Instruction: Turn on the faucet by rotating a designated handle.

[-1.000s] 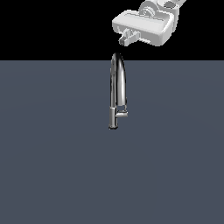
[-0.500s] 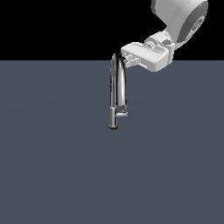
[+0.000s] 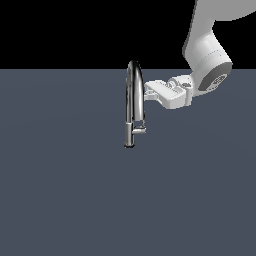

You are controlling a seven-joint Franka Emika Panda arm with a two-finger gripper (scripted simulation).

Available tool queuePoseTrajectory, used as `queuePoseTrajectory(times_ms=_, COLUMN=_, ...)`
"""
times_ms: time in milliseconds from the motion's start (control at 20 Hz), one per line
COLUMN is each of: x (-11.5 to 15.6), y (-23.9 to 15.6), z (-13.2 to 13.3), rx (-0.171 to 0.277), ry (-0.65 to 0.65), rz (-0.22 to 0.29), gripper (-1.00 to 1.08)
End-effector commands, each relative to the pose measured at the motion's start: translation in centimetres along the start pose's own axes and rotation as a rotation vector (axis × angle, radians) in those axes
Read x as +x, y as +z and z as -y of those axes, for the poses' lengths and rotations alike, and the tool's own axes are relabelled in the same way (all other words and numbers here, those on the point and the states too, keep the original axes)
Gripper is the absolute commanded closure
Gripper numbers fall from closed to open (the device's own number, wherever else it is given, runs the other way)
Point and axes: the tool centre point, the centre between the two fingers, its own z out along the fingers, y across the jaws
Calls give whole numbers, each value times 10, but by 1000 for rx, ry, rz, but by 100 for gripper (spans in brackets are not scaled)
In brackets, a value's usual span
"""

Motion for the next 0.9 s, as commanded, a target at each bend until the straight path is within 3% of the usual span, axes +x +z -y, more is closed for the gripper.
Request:
queuePoseTrajectory(times_ms=0, x=18, y=2, z=1, rx=44, ry=41, rz=46, gripper=108)
queuePoseTrajectory(times_ms=400, x=58, y=12, z=0, rx=138, ry=128, rz=140, gripper=108)
queuePoseTrajectory(times_ms=850, x=65, y=14, z=-1, rx=153, ry=142, rz=156, gripper=108)
